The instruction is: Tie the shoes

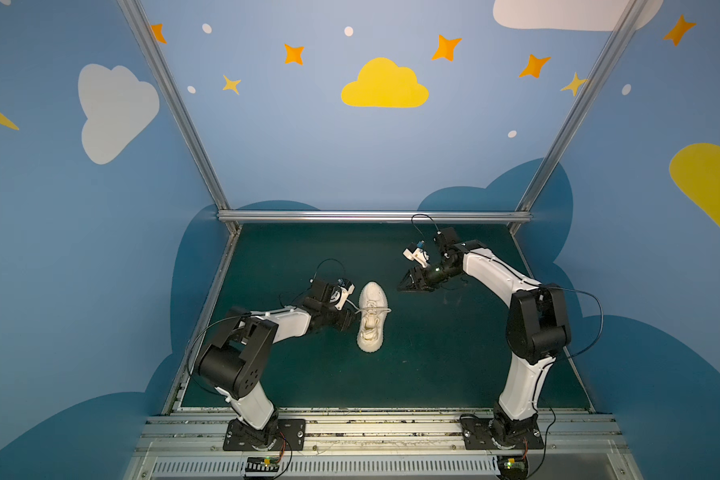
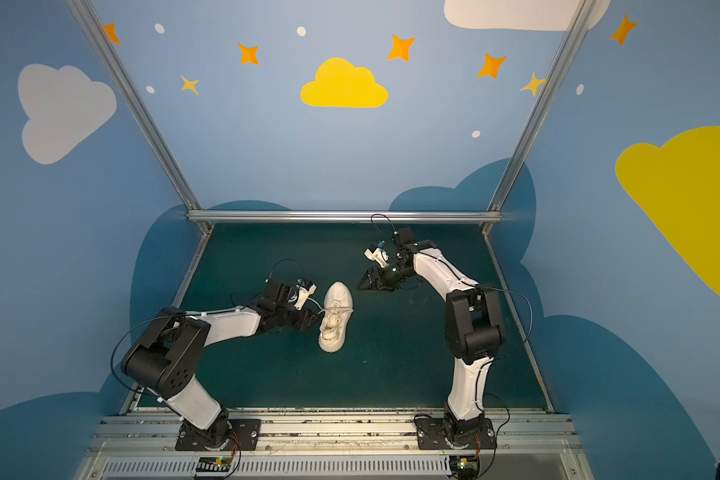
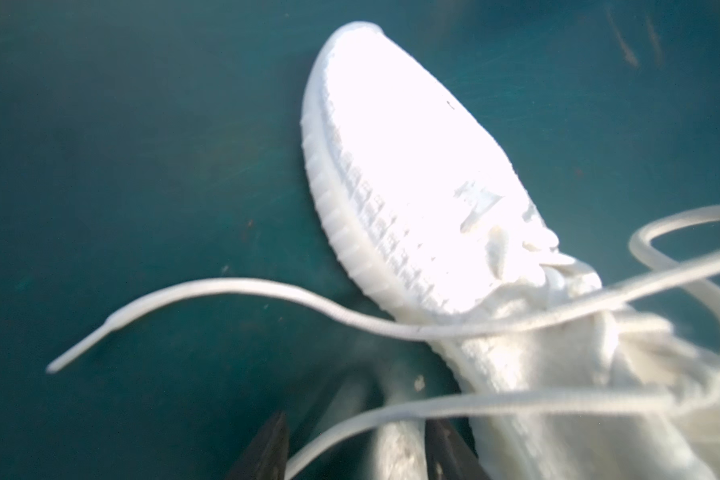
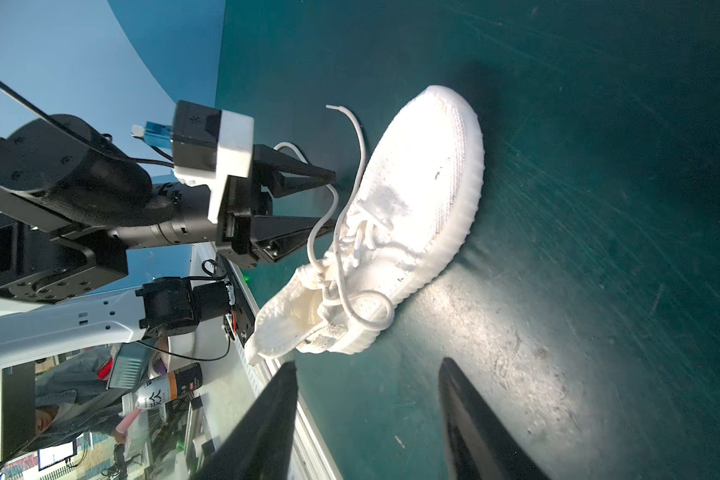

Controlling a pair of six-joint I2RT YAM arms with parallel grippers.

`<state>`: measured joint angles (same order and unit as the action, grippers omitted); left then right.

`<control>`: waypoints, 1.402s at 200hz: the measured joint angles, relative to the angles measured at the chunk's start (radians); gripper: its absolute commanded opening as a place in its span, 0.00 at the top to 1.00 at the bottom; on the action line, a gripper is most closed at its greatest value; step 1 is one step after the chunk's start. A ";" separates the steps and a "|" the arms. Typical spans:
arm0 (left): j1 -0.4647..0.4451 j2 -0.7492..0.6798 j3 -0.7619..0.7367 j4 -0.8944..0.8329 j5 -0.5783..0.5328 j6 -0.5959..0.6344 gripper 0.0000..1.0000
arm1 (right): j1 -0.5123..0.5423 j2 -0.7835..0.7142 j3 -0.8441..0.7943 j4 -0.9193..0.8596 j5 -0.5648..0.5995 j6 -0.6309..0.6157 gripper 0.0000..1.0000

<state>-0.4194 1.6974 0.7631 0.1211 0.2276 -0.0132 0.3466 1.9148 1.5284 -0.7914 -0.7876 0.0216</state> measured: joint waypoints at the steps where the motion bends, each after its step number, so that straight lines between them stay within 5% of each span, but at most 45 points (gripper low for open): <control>1: -0.002 0.002 0.002 0.000 -0.002 0.002 0.49 | 0.000 -0.001 0.000 0.000 0.000 0.000 0.46; 24: -0.024 0.026 0.025 -0.001 -0.032 0.021 0.61 | -0.003 -0.012 -0.002 0.003 0.000 0.002 0.46; 40: -0.032 0.028 0.030 -0.002 -0.048 0.029 0.87 | -0.003 -0.024 -0.005 0.006 -0.001 0.005 0.47; 56: -0.033 0.032 0.035 -0.005 -0.063 0.038 0.97 | -0.003 -0.035 -0.014 0.011 -0.002 0.006 0.47; 141: -0.033 -0.130 0.165 -0.228 0.012 0.034 0.94 | -0.003 -0.044 -0.079 0.042 -0.008 0.028 0.50; 191: -0.037 -0.068 0.318 -0.357 0.144 -0.011 0.95 | 0.006 -0.045 -0.101 0.078 -0.031 0.032 0.52; 280: -0.050 -0.039 0.336 -0.383 0.194 -0.066 0.95 | 0.146 -0.029 -0.138 0.326 -0.132 0.138 0.68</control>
<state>-0.4690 1.6588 1.0996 -0.2615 0.4213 -0.0792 0.4923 1.8854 1.3899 -0.4656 -0.9192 0.1596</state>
